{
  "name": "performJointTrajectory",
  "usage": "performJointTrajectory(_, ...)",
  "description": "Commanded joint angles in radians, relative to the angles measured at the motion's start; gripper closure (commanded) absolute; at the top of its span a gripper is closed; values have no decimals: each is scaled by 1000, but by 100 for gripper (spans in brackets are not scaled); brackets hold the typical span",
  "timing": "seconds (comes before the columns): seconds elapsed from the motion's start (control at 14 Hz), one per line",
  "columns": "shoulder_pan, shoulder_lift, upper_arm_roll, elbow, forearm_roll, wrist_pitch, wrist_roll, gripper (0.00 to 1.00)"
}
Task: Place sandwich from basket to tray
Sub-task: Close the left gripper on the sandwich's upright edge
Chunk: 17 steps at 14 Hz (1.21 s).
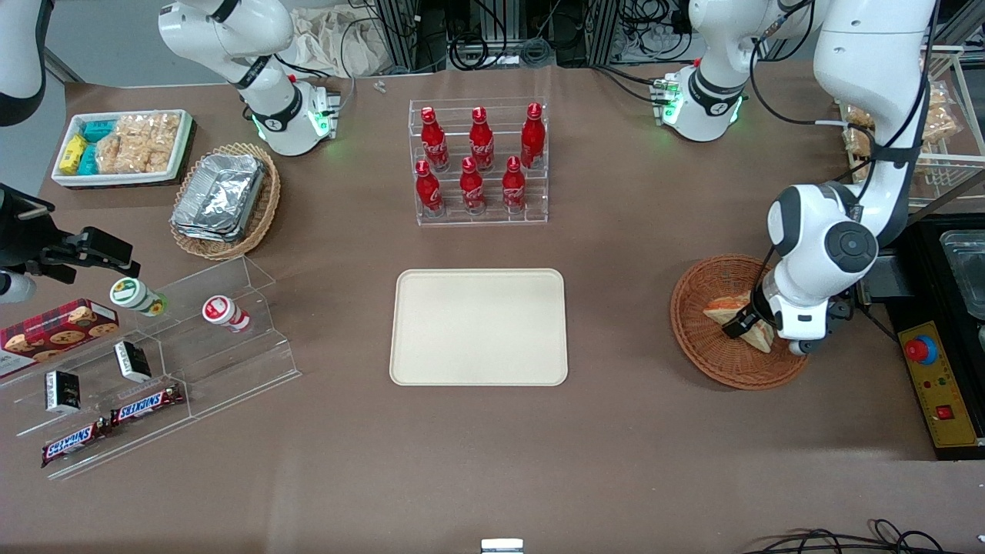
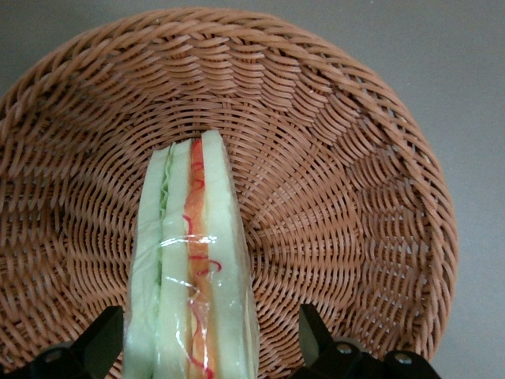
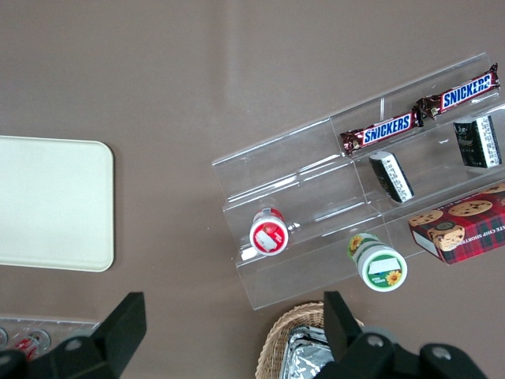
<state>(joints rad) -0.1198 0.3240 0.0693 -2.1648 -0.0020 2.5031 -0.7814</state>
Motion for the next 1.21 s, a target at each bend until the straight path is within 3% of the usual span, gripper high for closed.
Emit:
performJointTrajectory(0.0,-1,-6,3,-12,13,26,-30,0)
performJointTrajectory(0.21,-1,-6,3,-13,13,26,-32,1)
performJointTrajectory(0.29,-1,-8,3,-13,13,25,-42,11)
performJointTrajectory(0.43,-1,-11,3,-13,13,25,-55,66)
performJointTrajectory(0.5,-1,-11,3,-13,13,26,-55,84)
performJointTrajectory(0.57,-1,-11,3,-13,13,25,-55,96)
performJointTrajectory(0.64,-1,-13,3,-13,13,25,-55,100)
performJointTrajectory(1.14,0,-51,9,-12,13,14,-55,100)
